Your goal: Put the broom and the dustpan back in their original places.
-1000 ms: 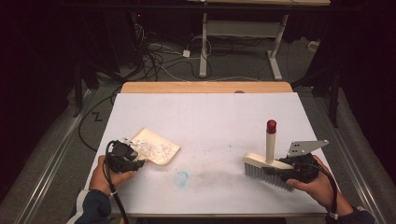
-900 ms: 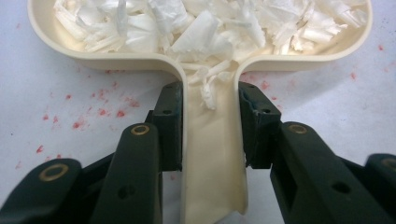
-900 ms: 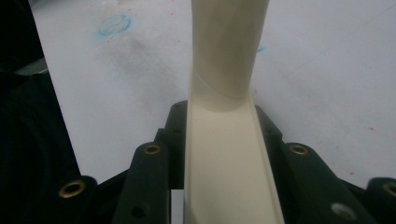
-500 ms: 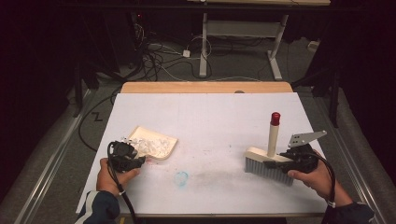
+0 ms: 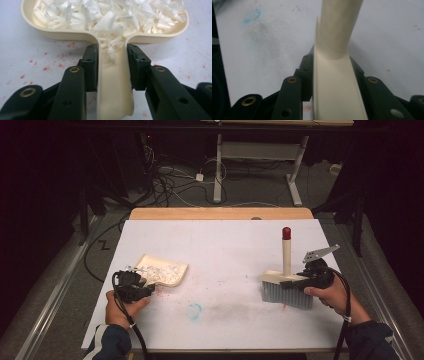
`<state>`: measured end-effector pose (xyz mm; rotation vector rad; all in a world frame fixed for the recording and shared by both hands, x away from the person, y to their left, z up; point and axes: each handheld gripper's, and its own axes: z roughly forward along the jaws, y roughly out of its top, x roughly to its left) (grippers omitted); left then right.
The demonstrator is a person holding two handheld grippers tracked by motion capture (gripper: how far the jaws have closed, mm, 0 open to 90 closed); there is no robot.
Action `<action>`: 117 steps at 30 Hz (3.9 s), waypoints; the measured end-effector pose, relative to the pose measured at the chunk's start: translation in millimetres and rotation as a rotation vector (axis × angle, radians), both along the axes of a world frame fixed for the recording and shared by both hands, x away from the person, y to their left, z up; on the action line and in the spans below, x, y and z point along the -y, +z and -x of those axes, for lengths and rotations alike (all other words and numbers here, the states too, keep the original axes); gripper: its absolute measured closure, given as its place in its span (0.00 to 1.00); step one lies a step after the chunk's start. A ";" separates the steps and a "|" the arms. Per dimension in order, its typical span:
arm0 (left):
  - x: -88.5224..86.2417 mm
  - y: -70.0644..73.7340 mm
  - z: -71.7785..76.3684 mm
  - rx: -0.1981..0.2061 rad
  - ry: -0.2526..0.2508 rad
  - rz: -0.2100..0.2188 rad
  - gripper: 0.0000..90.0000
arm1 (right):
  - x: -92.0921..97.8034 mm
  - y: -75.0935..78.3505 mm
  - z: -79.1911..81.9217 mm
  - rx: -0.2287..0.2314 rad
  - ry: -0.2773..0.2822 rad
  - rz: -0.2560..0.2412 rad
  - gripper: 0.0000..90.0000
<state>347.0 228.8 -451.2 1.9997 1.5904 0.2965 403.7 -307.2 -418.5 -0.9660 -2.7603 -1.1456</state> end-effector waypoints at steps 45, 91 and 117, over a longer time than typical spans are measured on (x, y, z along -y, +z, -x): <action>23.1 24.4 18.1 0.366 -0.230 -0.069 0.29 | -0.2 20.7 -37.2 0.335 -0.287 0.057 0.41; 58.2 24.1 56.4 0.634 -0.412 -0.206 0.19 | -39.9 30.8 58.9 0.671 -0.334 -0.053 0.23; 67.4 -2.7 74.5 0.636 -0.505 -0.236 0.18 | -44.2 -6.8 111.1 0.700 -0.255 -0.031 0.19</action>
